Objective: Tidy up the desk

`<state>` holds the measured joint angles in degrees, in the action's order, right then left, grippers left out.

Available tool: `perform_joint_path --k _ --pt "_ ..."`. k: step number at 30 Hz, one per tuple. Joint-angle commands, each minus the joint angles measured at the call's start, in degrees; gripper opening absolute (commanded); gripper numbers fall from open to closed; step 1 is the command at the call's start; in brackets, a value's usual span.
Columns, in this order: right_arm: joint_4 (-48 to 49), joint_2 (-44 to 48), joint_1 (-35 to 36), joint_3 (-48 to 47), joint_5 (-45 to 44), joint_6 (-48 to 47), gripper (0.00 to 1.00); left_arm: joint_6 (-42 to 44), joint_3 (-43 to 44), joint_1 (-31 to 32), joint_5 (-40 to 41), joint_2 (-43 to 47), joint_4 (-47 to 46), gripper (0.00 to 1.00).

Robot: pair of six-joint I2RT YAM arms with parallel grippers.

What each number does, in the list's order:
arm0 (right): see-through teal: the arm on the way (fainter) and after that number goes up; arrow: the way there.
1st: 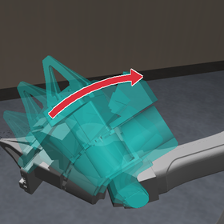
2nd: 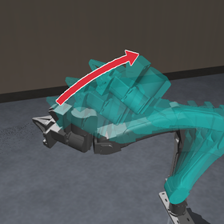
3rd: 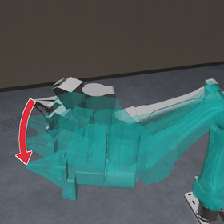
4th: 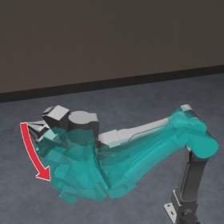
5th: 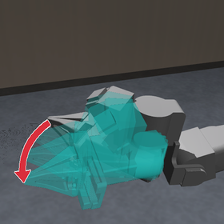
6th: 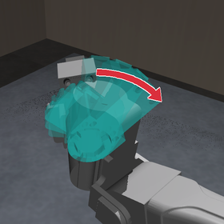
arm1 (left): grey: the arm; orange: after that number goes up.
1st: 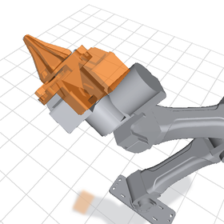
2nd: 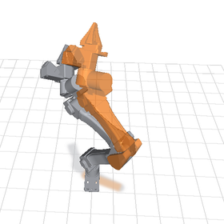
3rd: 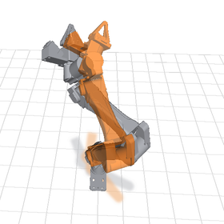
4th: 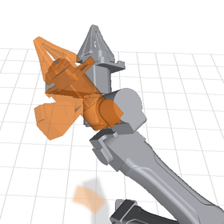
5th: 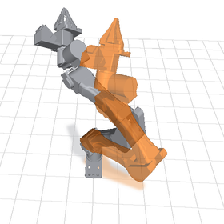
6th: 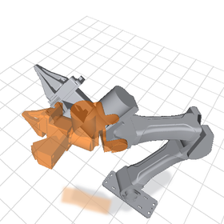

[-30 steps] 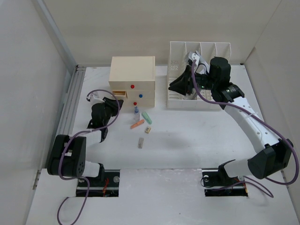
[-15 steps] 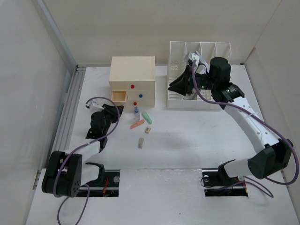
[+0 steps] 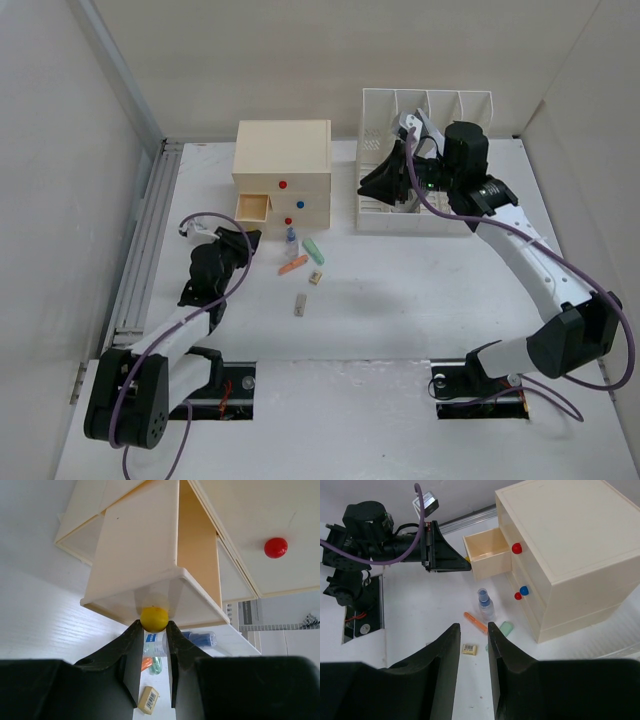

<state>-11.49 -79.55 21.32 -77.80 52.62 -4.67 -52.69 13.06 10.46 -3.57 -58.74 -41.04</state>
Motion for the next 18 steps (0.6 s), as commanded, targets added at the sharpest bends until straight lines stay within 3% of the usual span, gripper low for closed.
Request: perform_joint_path --k 1,15,18 --pt "2.78 0.01 -0.40 -0.07 1.87 -0.17 0.34 0.74 -0.58 0.26 -0.12 1.79 -1.77 0.06" --pt "2.78 0.01 -0.40 -0.07 2.40 -0.17 0.38 1.27 -2.95 0.26 -0.65 3.46 -0.71 0.09" --pt "2.78 0.01 -0.40 -0.07 3.01 -0.17 0.41 1.88 -2.95 0.26 -0.65 4.51 -0.10 0.38"
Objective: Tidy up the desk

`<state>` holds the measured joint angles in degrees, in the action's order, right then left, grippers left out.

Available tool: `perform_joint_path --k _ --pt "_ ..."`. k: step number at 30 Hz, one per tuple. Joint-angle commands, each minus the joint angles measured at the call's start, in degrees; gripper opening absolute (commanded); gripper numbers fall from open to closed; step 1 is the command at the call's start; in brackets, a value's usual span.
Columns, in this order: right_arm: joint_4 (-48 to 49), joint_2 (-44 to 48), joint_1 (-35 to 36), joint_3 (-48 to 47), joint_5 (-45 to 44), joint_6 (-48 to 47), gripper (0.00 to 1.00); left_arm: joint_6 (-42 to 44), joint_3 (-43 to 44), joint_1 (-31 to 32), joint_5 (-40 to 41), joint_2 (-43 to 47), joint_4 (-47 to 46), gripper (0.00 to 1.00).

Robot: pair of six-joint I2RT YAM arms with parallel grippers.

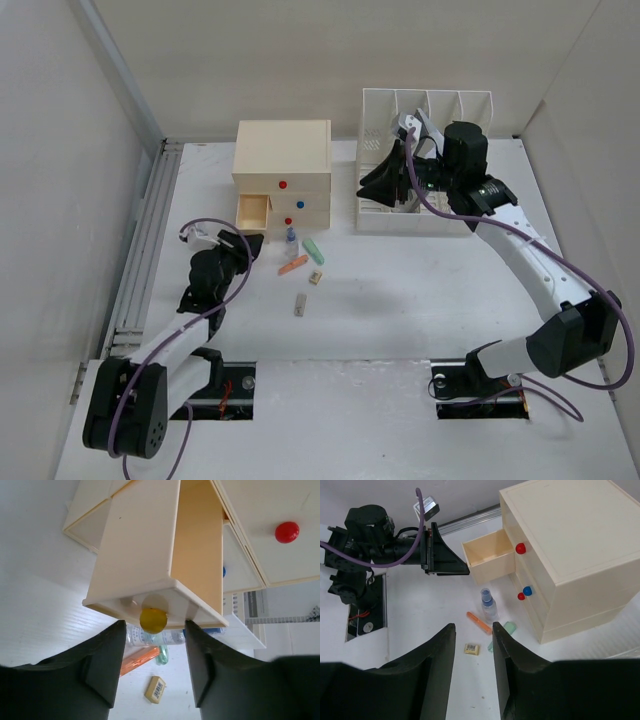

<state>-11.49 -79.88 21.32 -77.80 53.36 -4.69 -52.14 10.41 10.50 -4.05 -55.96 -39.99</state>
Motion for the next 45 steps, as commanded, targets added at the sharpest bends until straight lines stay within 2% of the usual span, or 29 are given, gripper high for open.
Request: perform_joint_path --k 1,2,5,6,13,18,21,23,27,29,33,37,45 --pt "2.78 -0.27 -0.40 -0.07 2.79 -0.15 0.41 1.34 -0.31 0.22 0.44 2.26 0.42 0.50" --pt "2.78 -0.28 -0.40 -0.07 2.80 -0.75 0.43 1.34 -0.31 0.22 0.45 3.13 1.05 0.64" --pt "2.78 -0.28 -0.40 -0.07 3.41 -0.76 0.44 2.48 0.22 0.22 0.97 4.98 3.76 0.78" --pt "2.78 -0.80 -0.40 -0.07 3.41 -0.76 0.45 3.00 0.83 0.22 0.98 6.55 4.65 0.79" --pt "1.65 -1.33 0.64 -0.07 5.79 -4.17 0.51 3.01 2.41 2.50 1.51 14.81 11.50 0.81" --pt "-11.36 -3.61 8.11 -3.58 -2.81 -23.83 0.54 3.01 7.24 3.65 1.51 22.29 21.25 0.82" --pt "-13.30 -5.63 12.16 -3.06 -5.90 -31.92 0.55 4.94 12.77 4.18 0.89 28.35 29.07 0.82" --pt "-13.30 -7.48 14.26 -1.57 -5.90 -35.46 0.55 7.65 19.62 4.18 3.25 32.04 35.57 0.83" --pt "-6.46 -8.98 17.78 3.44 -6.69 -42.85 0.55 19.07 31.84 4.18 10.28 33.38 43.93 0.85" --pt "-2.15 -11.25 18.84 4.15 -7.74 -43.39 0.55 26.28 35.97 4.18 12.91 32.51 46.48 0.86" --pt "-2.14 -18.28 18.84 -1.29 -8.89 -42.86 0.55 34.81 35.39 4.18 14.78 28.37 46.58 0.88" --pt "-2.66 -23.65 19.37 -5.87 -10.12 -40.93 0.55 35.44 33.44 4.18 9.34 28.89 42.98 0.89" --pt "-0.91 -32.09 19.90 -13.95 -12.32 -34.51 0.55 35.44 30.19 3.56 9.86 35.13 40.25 0.90"
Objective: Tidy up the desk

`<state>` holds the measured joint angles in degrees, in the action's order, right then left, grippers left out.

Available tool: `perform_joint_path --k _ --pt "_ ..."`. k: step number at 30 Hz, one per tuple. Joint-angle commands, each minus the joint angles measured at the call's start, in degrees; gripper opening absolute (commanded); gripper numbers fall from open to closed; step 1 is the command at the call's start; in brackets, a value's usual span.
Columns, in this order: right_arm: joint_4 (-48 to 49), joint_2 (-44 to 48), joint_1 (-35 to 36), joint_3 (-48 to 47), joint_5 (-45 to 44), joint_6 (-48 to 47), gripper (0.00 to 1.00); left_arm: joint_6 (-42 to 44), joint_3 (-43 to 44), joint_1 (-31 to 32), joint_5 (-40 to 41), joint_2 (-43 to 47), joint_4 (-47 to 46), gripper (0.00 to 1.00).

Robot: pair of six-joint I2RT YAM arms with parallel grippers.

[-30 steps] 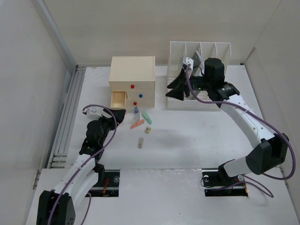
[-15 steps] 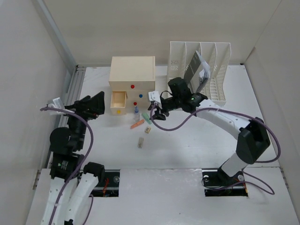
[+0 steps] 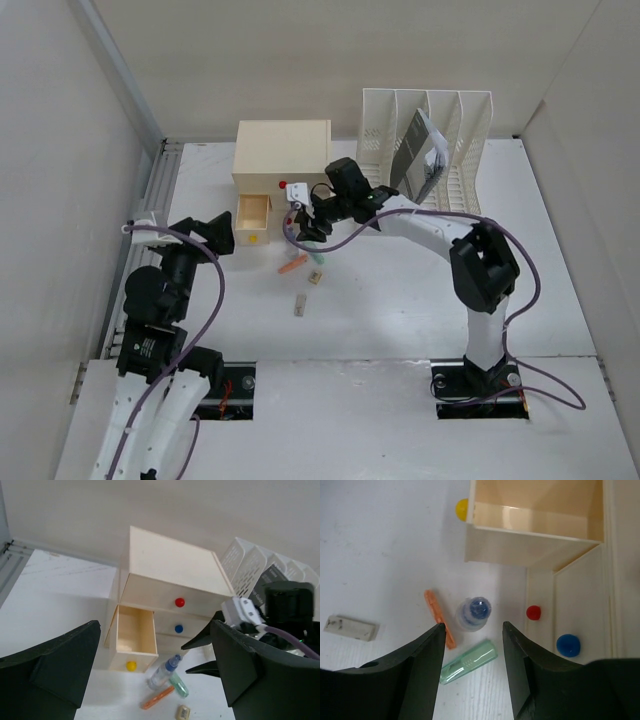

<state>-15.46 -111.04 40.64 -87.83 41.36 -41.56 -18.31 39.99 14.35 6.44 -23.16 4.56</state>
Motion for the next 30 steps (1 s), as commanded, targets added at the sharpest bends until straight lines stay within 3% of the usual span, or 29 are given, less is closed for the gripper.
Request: perform_joint_path --k 1,23,30 --pt "3.07 -1.97 0.58 -4.45 -0.32 3.84 0.55 1.61 0.62 -0.29 -0.64 2.33 -4.29 0.90" --pt "5.00 -5.24 3.38 -5.68 -3.30 9.83 0.55 1.61 0.09 -0.29 -1.34 4.00 -4.91 0.90" --pt "5.53 -5.24 3.39 -5.68 -5.06 10.88 0.48 1.61 0.09 -0.29 -1.34 4.00 -4.91 0.90"
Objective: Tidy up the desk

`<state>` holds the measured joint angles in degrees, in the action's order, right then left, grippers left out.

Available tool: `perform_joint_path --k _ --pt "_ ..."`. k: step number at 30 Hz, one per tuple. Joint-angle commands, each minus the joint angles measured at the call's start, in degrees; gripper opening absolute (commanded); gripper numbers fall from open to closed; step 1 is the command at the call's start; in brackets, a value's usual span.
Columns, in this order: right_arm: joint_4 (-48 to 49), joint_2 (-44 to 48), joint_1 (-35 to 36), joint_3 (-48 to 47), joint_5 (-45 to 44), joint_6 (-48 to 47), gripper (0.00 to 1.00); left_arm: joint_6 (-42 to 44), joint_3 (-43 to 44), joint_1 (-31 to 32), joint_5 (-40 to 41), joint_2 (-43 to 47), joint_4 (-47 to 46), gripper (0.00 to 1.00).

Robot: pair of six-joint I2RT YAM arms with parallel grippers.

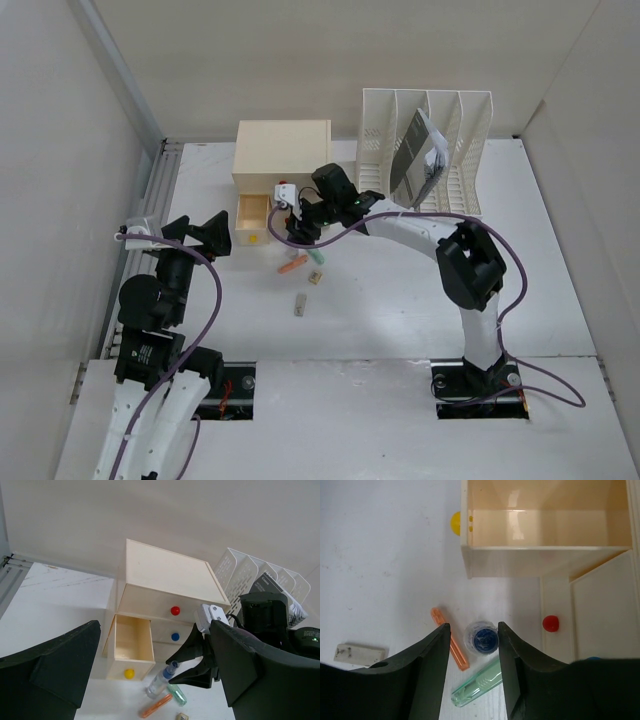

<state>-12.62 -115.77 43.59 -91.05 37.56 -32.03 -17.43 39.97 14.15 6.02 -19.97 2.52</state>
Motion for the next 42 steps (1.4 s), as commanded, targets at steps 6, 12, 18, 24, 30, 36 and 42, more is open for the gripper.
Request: perform_joint_path --k 6,12,18,24,30,36,42 --pt "3.21 -0.51 0.44 -2.47 -3.28 1.36 0.48 0.73 0.11 -0.09 -0.92 0.81 -2.88 0.90" --pt "3.22 -1.04 0.44 -1.94 -4.51 1.36 0.48 0.20 0.11 -0.09 -0.92 0.81 -2.88 0.90" --pt "3.22 -1.57 0.44 -1.94 -4.51 1.36 0.47 0.20 0.11 -0.09 -0.92 0.81 -2.88 0.90" --pt "3.22 -2.10 0.44 -1.94 -5.13 1.36 0.31 0.20 0.11 -0.09 -0.40 0.81 -2.88 0.90" --pt "3.22 -0.18 0.97 -1.33 -4.60 1.36 0.11 0.20 0.11 -0.09 0.13 0.81 -2.35 0.90" --pt "3.22 4.84 2.19 1.13 -4.60 1.36 0.08 0.20 0.11 -0.09 0.13 0.81 -2.35 0.90" --pt "0.93 12.13 3.95 1.75 -7.57 0.83 0.08 0.20 0.11 -0.09 0.66 0.81 -2.35 0.90"
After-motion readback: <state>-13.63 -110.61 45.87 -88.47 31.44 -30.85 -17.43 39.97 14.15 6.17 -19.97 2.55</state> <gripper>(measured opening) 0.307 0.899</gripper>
